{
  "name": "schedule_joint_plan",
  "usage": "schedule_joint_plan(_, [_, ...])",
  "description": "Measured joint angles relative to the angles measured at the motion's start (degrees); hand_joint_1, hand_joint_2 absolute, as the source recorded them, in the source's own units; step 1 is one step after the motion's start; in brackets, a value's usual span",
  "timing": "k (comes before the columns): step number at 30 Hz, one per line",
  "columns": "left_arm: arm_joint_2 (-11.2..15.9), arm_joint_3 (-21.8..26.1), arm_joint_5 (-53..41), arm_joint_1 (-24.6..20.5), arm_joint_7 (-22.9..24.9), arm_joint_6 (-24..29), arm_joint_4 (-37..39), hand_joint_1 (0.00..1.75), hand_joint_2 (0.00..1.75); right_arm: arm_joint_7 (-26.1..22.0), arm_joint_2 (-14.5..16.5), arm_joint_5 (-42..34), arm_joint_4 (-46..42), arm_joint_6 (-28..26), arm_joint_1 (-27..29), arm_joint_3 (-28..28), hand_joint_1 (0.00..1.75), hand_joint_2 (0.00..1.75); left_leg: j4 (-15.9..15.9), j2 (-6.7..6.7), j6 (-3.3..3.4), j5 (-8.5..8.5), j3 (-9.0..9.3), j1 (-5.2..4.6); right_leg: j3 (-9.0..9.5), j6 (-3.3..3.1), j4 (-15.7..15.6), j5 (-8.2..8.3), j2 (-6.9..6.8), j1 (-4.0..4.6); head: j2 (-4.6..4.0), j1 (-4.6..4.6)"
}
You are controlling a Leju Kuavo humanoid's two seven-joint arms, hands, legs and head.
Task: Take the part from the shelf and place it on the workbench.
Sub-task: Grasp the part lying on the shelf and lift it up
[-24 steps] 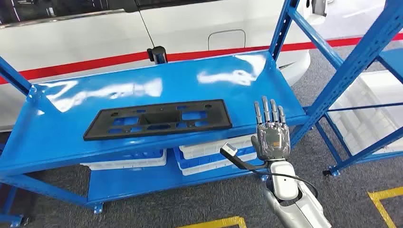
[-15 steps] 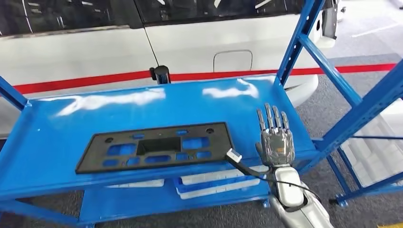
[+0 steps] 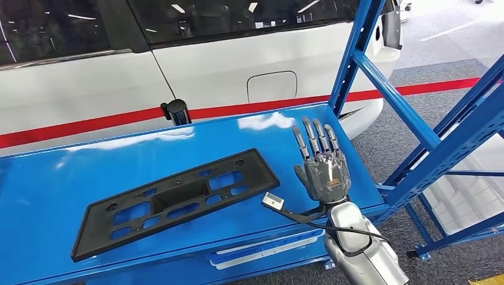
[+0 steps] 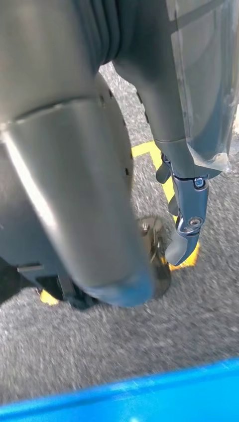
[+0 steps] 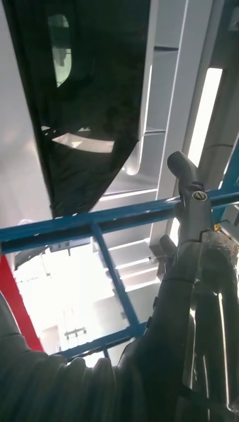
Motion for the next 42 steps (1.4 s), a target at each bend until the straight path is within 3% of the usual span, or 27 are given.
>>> schedule_joint_plan(2, [0.0,0.2,0.4,0.0,-0.3,-0.2,-0.1,0.00,0.00,-1.5,0.4,0.0,-0.8,-0.3,0.5,-0.3,0.00,1.75,-1.3,0.15,0.87,-1.36,-0.08,-0.52,0.15,0.76,-0.1,-0.39,-0.15,0.42,0.00,-0.02])
schedule_joint_plan(4, [0.1,0.4,0.7,0.1,-0.2,0.2,-0.1,0.00,0.00,-3.1,1.0,0.0,-1.3,-0.8,0.9,-0.8,0.00,1.75,-1.9,-0.10,2.00,-0.15,0.30,-0.58,0.04,1.48,0.2,-0.88,-0.37,0.76,0.00,0.12])
schedule_joint_plan(5, [0.0,0.5,0.7,0.2,-0.1,0.5,-0.1,0.00,0.00,-3.8,1.3,0.0,-1.4,-1.0,1.0,-1.0,0.00,1.75,-2.1,-0.14,2.52,0.59,0.52,-0.57,-0.42,1.44,1.4,-1.75,-0.41,0.82,0.00,0.20])
schedule_joint_plan(7, [0.0,0.7,0.9,0.3,0.1,0.8,-0.1,0.00,0.00,-4.9,1.8,0.0,-1.5,-1.4,1.2,-1.3,0.00,1.75,-2.3,-0.11,3.23,1.45,0.65,-0.65,-2.90,0.66,7.3,-5.15,-0.37,0.86,0.00,0.41])
schedule_joint_plan(9, [0.0,1.0,1.0,0.3,0.1,0.8,-0.1,0.00,0.00,-5.6,2.2,-0.1,-1.3,-1.7,1.3,-1.6,0.00,1.75,-2.2,-0.29,3.52,1.55,0.28,-1.12,-6.45,-0.07,14.7,-8.67,-0.33,1.16,0.00,0.55])
schedule_joint_plan(10, [0.0,1.1,1.1,0.4,0.0,0.8,-0.1,0.00,0.00,-5.9,2.5,-0.1,-1.2,-1.7,1.4,-1.7,0.00,1.75,-2.1,-0.42,3.59,1.58,0.14,-1.41,-7.37,-0.09,16.6,-9.26,-0.32,1.37,0.00,0.57])
schedule_joint_plan(11, [0.0,1.2,1.1,0.5,0.0,0.8,-0.1,0.00,0.00,-6.2,2.7,-0.1,-1.0,-1.8,1.4,-1.8,0.00,1.75,-2.1,-0.58,3.63,1.59,0.06,-1.71,-7.18,0.07,16.3,-8.85,-0.32,1.64,0.00,0.60])
schedule_joint_plan(13, [0.0,1.3,1.2,0.5,-0.3,0.9,-0.1,0.00,0.00,-6.6,3.2,-0.1,-0.8,-1.9,1.2,-2.0,0.00,1.75,-1.9,-0.92,3.73,1.51,0.04,-2.19,-3.91,0.34,9.5,-5.76,-0.30,2.27,0.00,0.60])
schedule_joint_plan(15, [-0.1,1.4,1.2,0.5,-0.7,1.1,-0.1,0.00,0.00,-7.0,3.7,-0.1,-0.6,-2.1,1.0,-2.1,0.00,1.75,-1.6,-1.16,3.72,1.21,-0.08,-2.65,-0.79,-0.27,2.7,-2.90,-0.22,2.84,0.00,0.54])
schedule_joint_plan(17, [0.0,1.6,1.2,0.5,-0.8,1.2,-0.1,0.00,0.00,-7.3,4.3,-0.1,-0.3,-2.5,0.9,-2.2,0.00,1.75,-1.3,-1.25,4.15,0.94,-0.31,-2.92,-0.02,-0.99,0.9,-1.99,-0.19,3.00,0.00,0.45])
schedule_joint_plan(19, [0.0,1.7,1.4,0.6,-0.8,1.2,-0.1,0.00,0.00,-7.8,4.8,-0.1,-0.1,-2.9,0.8,-2.3,0.00,1.75,-1.3,-1.24,4.65,0.90,-0.38,-2.89,0.10,-1.09,0.7,-1.82,-0.21,3.00,0.00,0.39])
schedule_joint_plan(28, [0.0,2.1,1.8,0.7,-0.9,0.9,-0.1,0.00,0.00,-8.2,5.8,-0.1,-0.1,-3.0,0.8,-3.2,0.00,1.75,-1.4,-1.21,4.43,0.96,-0.25,-2.70,0.13,-1.16,0.8,-1.86,-0.19,3.25,0.00,0.39])
schedule_joint_plan(33, [0.0,2.5,1.8,0.7,-0.9,0.7,-0.1,0.00,0.00,-8.2,6.1,-0.1,-0.1,-3.0,0.8,-3.2,0.00,1.75,-1.8,-1.15,4.91,0.94,0.01,-2.65,0.22,-0.95,0.6,-1.86,-0.20,3.06,0.00,0.37])
schedule_joint_plan(35, [0.0,2.6,1.8,0.7,-0.9,0.7,-0.1,0.00,0.00,-8.2,6.2,-0.1,-0.2,-3.0,0.7,-3.3,0.00,1.75,-3.0,-0.98,5.21,1.52,0.73,-2.25,-0.86,-1.02,2.9,-3.14,-0.15,3.22,0.00,0.49])
schedule_joint_plan(37, [0.0,2.6,1.8,0.7,-0.9,0.7,-0.1,0.00,0.00,-8.1,6.2,-0.1,-0.2,-3.1,0.8,-3.3,0.00,1.75,-3.4,-0.85,5.37,1.81,1.00,-2.07,-4.18,-1.21,9.7,-6.06,-0.08,2.95,0.00,0.63])
schedule_joint_plan(39, [-0.1,2.6,1.9,0.7,-0.9,0.6,-0.1,0.00,0.00,-8.1,6.2,-0.1,-0.1,-3.2,1.2,-3.3,0.00,1.75,-3.3,-0.83,5.35,1.80,0.91,-2.05,-7.57,-0.81,16.2,-8.13,-0.07,2.50,0.00,0.68])
schedule_joint_plan(40, [-0.1,2.6,1.9,0.8,-0.9,0.6,-0.1,0.00,0.00,-8.2,6.2,-0.1,-0.1,-3.2,1.4,-3.4,0.00,1.75,-3.3,-0.84,5.26,1.77,0.89,-2.00,-7.98,-0.26,16.8,-7.93,-0.08,2.25,0.00,0.68])
schedule_joint_plan(41, [-0.1,2.6,1.9,0.9,-0.9,0.6,-0.1,0.00,0.00,-8.2,6.2,-0.1,-0.1,-3.3,1.6,-3.4,0.00,1.75,-3.1,-0.86,5.10,1.69,0.89,-1.89,-7.25,0.46,15.0,-6.84,-0.09,1.97,0.00,0.69])
schedule_joint_plan(42, [-0.1,2.6,1.9,0.9,-0.9,0.6,-0.1,0.00,0.00,-8.2,6.2,-0.1,-0.1,-3.3,1.7,-3.4,0.00,1.75,-2.8,-0.89,4.82,1.51,0.86,-1.75,-5.50,1.27,11.2,-5.07,-0.10,1.62,0.00,0.68])
